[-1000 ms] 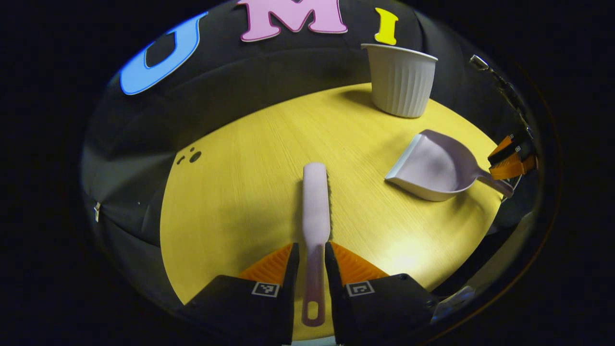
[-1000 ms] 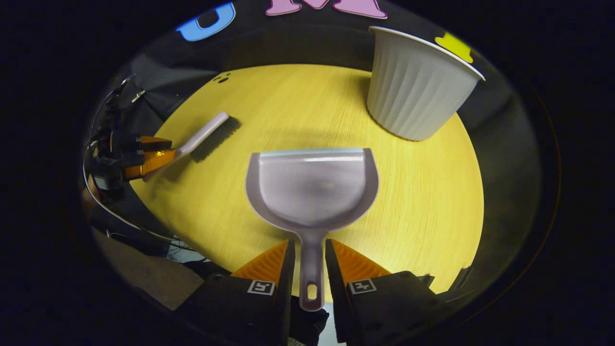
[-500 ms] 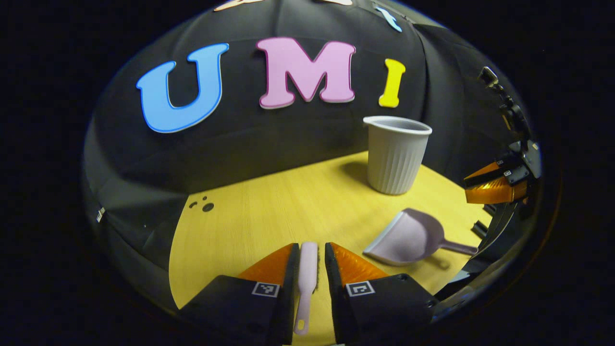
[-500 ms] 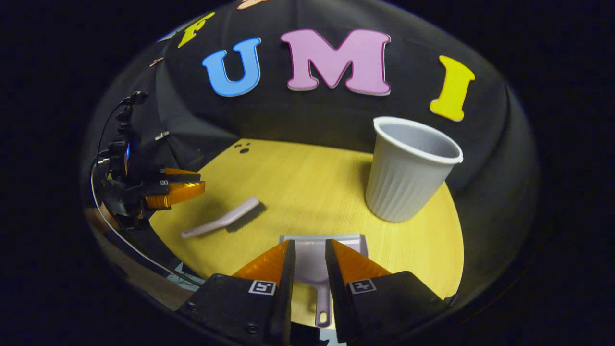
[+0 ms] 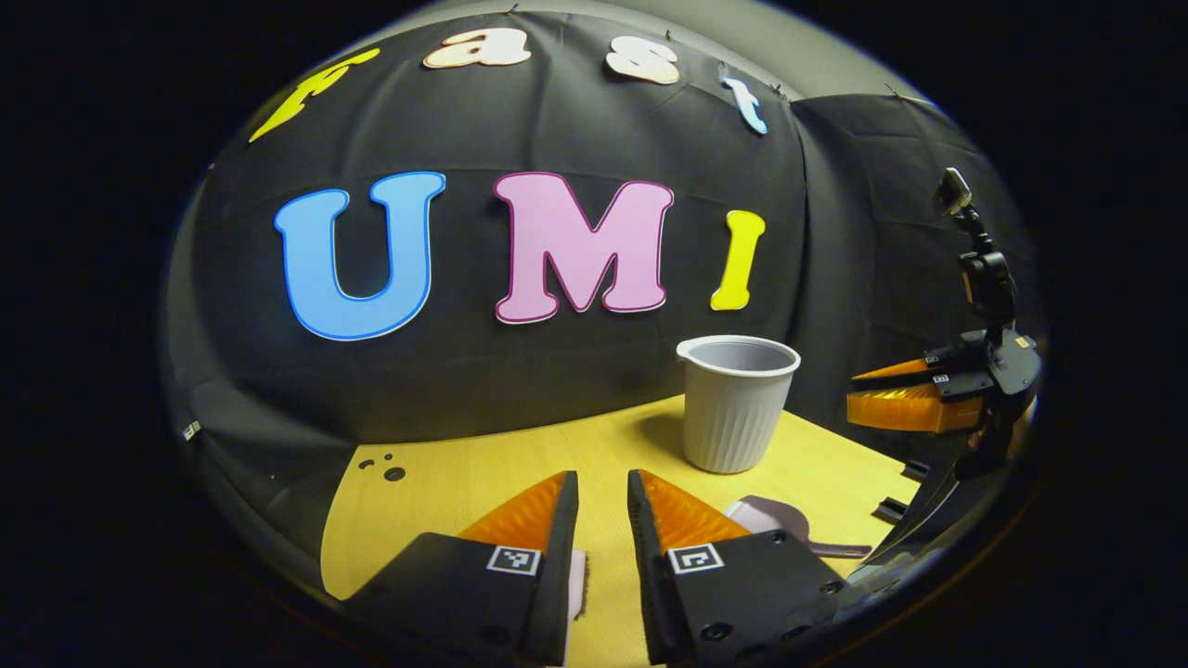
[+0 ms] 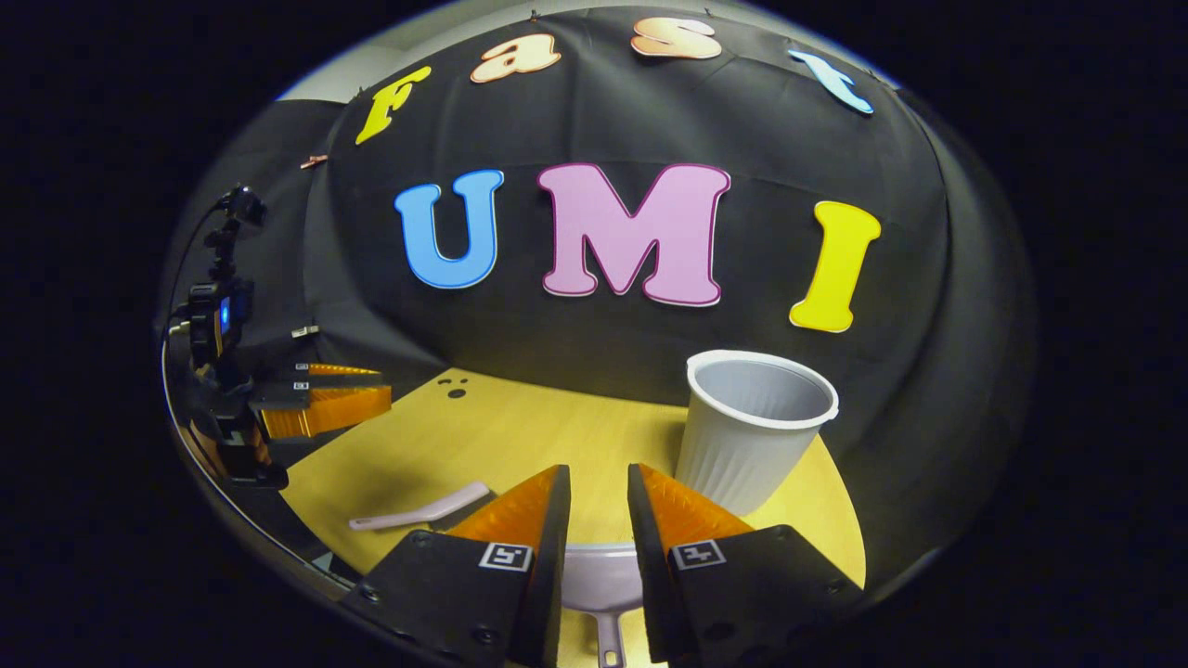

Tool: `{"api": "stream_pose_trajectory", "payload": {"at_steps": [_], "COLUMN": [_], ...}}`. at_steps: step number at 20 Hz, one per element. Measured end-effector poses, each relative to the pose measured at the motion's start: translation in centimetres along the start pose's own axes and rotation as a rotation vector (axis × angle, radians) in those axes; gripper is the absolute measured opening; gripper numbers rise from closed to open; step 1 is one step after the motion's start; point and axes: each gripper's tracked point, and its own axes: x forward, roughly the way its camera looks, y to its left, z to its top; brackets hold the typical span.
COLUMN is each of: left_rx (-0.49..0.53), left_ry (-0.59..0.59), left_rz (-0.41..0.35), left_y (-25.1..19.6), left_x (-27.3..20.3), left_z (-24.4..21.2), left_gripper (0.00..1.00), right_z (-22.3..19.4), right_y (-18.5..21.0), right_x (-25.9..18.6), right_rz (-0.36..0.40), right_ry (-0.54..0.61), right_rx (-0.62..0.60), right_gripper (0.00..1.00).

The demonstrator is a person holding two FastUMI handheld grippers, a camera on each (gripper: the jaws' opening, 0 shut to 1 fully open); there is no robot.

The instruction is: Pick up the small broom and dustpan from the desktop, sweep the trash into the dustpan with the broom, and then empty the trash into the garbage bin.

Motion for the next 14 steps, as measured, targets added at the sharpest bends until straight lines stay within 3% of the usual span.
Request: {"api": "stream_pose_trajectory", "payload": {"at_steps": [14], "left_rx": [0.048], "left_ry": [-0.022], "left_rz": [-0.02], "left_y": [-0.8], "left_x": [-0.4], "left_z": [0.9], "left_gripper": [0.36], "right_z": [1.0], "right_y": [1.0], "right_x": [-0.1], "right_rz": [-0.027], "right_ry": [-0.003], "right_rx": [0.004], "right_gripper": [0.4]}}
